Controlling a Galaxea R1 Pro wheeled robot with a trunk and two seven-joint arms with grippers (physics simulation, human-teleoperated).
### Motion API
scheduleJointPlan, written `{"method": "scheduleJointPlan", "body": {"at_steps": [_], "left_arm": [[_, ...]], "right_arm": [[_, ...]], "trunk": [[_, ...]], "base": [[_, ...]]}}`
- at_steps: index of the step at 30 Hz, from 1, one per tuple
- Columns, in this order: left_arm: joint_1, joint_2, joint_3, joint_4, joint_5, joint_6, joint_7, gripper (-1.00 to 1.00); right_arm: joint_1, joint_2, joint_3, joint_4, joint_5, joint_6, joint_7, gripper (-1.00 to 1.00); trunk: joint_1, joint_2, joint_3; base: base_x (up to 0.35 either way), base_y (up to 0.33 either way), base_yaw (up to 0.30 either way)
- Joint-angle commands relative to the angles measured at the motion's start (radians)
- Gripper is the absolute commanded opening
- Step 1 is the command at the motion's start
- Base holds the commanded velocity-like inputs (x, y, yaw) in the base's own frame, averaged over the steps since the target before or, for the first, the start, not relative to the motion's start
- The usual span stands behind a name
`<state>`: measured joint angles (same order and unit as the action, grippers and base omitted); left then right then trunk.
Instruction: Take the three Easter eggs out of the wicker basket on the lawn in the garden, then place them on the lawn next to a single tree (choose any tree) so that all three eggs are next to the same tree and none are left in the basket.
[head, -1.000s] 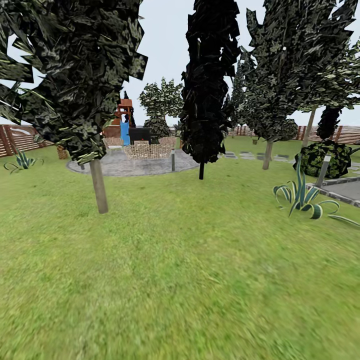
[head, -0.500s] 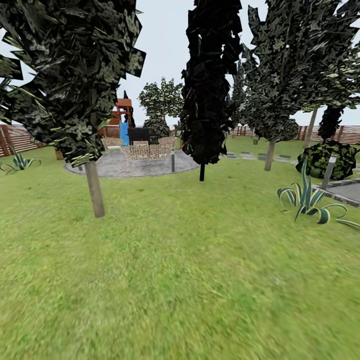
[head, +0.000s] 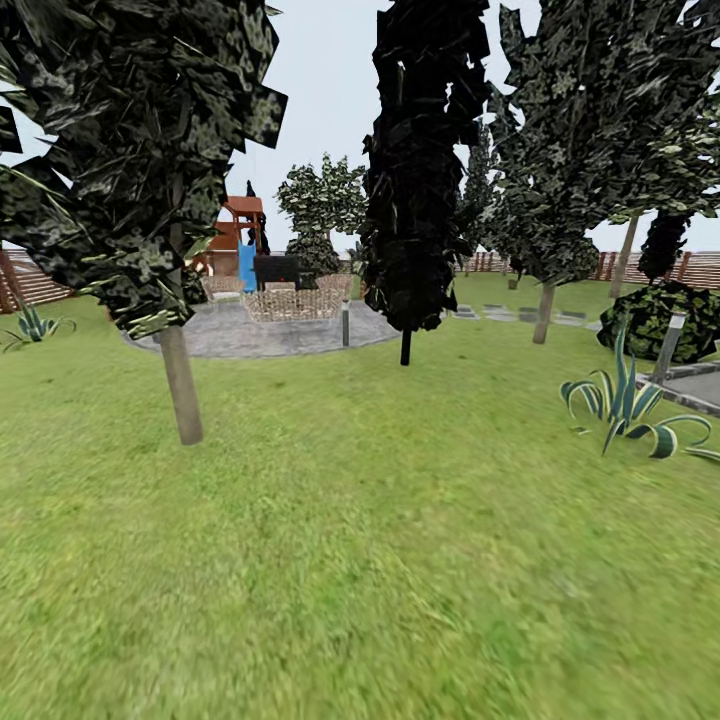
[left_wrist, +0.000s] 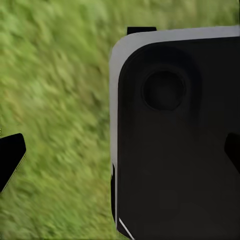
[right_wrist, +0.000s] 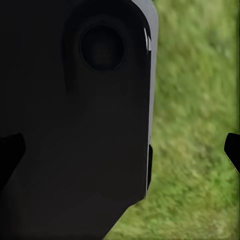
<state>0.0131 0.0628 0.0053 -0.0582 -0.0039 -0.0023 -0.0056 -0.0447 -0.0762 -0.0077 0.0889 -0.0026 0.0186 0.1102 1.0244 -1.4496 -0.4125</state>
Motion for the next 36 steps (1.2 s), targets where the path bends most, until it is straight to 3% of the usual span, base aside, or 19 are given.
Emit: {"method": "scheduleJointPlan", "body": {"at_steps": [1,36], "left_arm": [[0.001,0.000,0.001,-0.002,-0.001,0.000,-0.001,1.00],[0.001,0.000,0.000,-0.002,0.000,-0.001,-0.001,1.00]], "right_arm": [[-0.001,0.000,0.000,0.002,0.000,0.001,0.003,1.00],[-0.001,0.001,0.000,0.002,0.000,-0.002,0.004,1.00]], "trunk": [[0.001,0.000,-0.001],[0.001,0.000,-0.001]], "base": [[0.345,0.000,0.000],[0.344,0.000,0.000]]}}
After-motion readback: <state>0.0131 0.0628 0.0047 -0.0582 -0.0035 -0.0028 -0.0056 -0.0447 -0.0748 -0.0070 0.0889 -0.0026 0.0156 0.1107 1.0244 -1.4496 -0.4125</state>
